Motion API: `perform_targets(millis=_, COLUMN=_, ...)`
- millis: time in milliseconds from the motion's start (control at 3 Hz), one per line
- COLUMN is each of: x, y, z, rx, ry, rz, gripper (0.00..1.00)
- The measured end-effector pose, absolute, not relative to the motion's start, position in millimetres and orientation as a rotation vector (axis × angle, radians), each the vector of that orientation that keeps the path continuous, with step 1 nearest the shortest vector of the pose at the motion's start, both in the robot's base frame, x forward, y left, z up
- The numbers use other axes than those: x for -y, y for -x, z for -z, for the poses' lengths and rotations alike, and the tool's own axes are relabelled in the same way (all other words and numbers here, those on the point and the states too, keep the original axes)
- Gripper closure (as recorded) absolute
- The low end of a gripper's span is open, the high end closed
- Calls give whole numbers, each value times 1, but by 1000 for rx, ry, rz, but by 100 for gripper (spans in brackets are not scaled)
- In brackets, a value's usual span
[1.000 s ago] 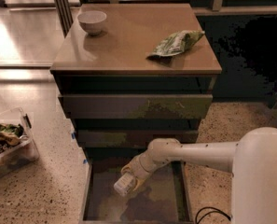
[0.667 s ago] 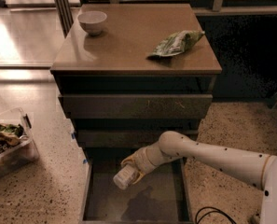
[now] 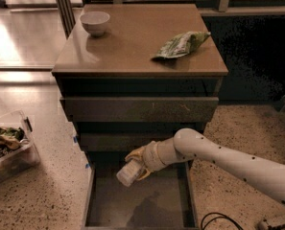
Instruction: Pick blue plastic bottle from bottom drawer and place on counter
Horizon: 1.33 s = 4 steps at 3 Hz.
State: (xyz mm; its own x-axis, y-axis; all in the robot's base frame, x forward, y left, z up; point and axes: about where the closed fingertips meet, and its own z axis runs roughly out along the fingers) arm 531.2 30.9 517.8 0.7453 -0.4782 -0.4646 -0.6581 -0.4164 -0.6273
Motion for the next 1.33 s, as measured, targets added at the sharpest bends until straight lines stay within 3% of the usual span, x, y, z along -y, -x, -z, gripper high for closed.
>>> perform_targets(millis=333, x=-44, y=-529, z=-526, rx=-811, ry=2123, rz=-285, gripper=100)
perform_targets(millis=1000, x=-111, y=-541, z=-664, rx=-591, ry=2236, rz=-286, gripper=100)
perform_targets(millis=1333, x=-131, y=-552, z=-737, rx=-518, ry=2287, rz=-136, gripper=100)
